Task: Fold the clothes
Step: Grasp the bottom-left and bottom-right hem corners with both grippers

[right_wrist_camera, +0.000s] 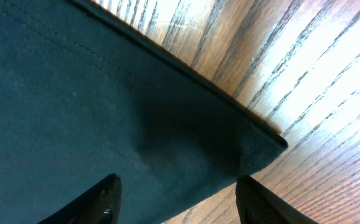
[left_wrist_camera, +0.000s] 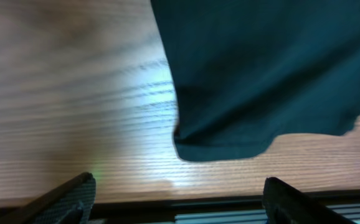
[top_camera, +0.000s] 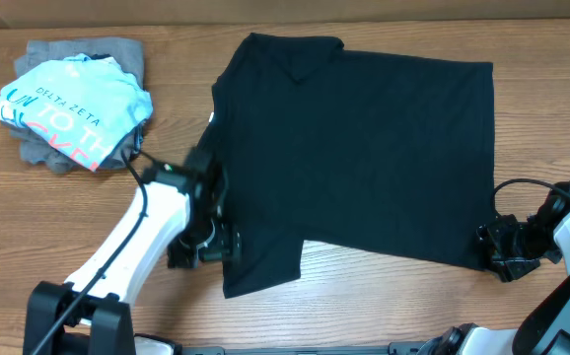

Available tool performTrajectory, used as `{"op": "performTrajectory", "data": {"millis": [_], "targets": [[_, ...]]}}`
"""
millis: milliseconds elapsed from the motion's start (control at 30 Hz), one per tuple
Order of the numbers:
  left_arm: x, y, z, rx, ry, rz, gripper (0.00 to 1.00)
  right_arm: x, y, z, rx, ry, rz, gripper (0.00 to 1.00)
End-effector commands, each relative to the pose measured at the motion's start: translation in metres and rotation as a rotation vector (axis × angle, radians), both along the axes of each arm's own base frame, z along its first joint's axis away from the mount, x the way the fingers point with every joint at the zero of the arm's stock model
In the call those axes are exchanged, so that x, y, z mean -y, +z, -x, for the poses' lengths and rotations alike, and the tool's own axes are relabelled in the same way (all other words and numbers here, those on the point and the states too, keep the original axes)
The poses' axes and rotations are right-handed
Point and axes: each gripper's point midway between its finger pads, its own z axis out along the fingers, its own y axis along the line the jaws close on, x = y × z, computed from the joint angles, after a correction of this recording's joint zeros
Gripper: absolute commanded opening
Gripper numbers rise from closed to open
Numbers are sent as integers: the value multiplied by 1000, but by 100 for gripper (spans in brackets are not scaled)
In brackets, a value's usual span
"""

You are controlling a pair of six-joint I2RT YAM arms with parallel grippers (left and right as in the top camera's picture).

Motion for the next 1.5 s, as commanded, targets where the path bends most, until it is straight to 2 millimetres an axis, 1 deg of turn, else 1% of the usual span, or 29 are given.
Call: {"op": "performTrajectory", "data": {"millis": [0, 100, 200, 267, 300, 333, 467, 533, 600, 633, 733, 833, 933, 1000, 1033, 1067, 1133, 1267, 1300, 1367, 1467], "targets": [[11, -17, 26, -91, 103, 49, 87, 0, 2, -3, 19, -1, 2, 62], [8, -30, 39, -126, 179, 19, 87, 0, 2, -3, 19, -1, 2, 62], [6, -43, 44, -130, 235, 5, 87, 0, 2, -3, 19, -1, 2, 62], [7, -51, 43, -110, 260, 8, 80, 0, 2, -3, 19, -1, 3, 62], [7, -55, 42, -100, 270, 11, 75, 0, 2, -3, 19, -1, 2, 62], [7, -59, 40, -88, 284, 13, 65, 0, 2, -3, 19, -1, 2, 62], [8, -64, 37, -67, 305, 18, 42, 0, 2, -3, 18, -1, 2, 62], [8, -64, 37, -67, 305, 18, 33, 0, 2, -3, 19, -1, 3, 62], [8, -64, 37, -69, 303, 18, 9, 0, 2, -3, 18, -1, 2, 62], [9, -64, 38, -73, 300, 22, 4, 0, 2, -3, 18, -1, 2, 62], [15, -59, 39, -85, 271, 69, 4, -1, 2, -2, 16, 0, 1, 62], [15, -50, 34, -102, 291, 90, 4, -4, 2, 3, -3, 1, -13, 62], [10, -38, 23, -92, 290, 105, 4, -8, -3, 8, -16, 2, -22, 62], [8, -27, 13, -74, 280, 118, 4, -7, -8, 5, 4, 2, -10, 62], [7, -22, 7, -63, 272, 125, 4, -7, -9, 3, 19, 2, -9, 60], [6, -18, 3, -53, 265, 129, 4, -7, -11, 0, 33, 1, -11, 55], [3, -8, -6, -32, 256, 128, 4, -7, -11, -5, 60, 2, -16, 38], [-6, 7, -19, 6, 238, 78, 4, -4, -9, -9, 77, 11, -3, 17], [-8, 11, -21, 10, 235, 64, 4, -3, -6, -11, 83, 22, -1, 9], [-11, 16, -22, 11, 232, 46, 4, -2, 2, -14, 85, 22, -8, 4], [-12, 20, -22, 10, 227, 35, 4, 0, 16, -17, 81, 22, -10, 4]]}}
